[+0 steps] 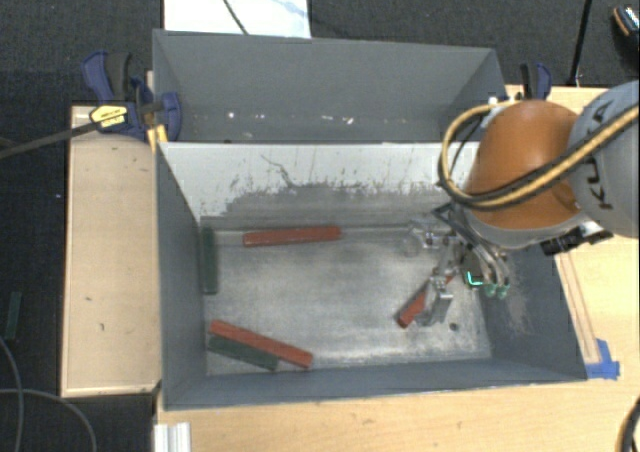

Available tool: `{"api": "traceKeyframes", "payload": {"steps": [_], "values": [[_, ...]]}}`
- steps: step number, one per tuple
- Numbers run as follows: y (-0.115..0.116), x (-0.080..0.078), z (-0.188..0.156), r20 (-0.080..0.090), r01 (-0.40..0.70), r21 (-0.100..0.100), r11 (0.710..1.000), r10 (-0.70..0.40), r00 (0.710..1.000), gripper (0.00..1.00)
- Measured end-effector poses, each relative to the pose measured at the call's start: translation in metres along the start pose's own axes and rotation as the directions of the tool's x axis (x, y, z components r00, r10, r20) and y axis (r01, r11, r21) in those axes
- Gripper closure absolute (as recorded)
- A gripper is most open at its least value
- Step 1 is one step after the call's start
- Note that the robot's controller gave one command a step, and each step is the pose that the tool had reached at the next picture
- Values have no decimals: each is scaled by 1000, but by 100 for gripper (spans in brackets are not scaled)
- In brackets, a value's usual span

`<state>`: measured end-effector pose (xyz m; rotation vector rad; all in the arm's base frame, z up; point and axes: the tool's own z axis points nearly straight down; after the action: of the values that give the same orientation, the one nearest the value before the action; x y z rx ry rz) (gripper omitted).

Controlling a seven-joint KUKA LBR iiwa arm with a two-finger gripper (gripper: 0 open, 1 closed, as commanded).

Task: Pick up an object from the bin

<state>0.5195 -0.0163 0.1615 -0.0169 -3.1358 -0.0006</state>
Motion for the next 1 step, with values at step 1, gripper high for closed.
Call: {"api": "traceKeyframes", "payload": {"steps": [1], "values": [[-48, -25, 92, 3, 332, 2, 943, -332, 943, 0]]}}
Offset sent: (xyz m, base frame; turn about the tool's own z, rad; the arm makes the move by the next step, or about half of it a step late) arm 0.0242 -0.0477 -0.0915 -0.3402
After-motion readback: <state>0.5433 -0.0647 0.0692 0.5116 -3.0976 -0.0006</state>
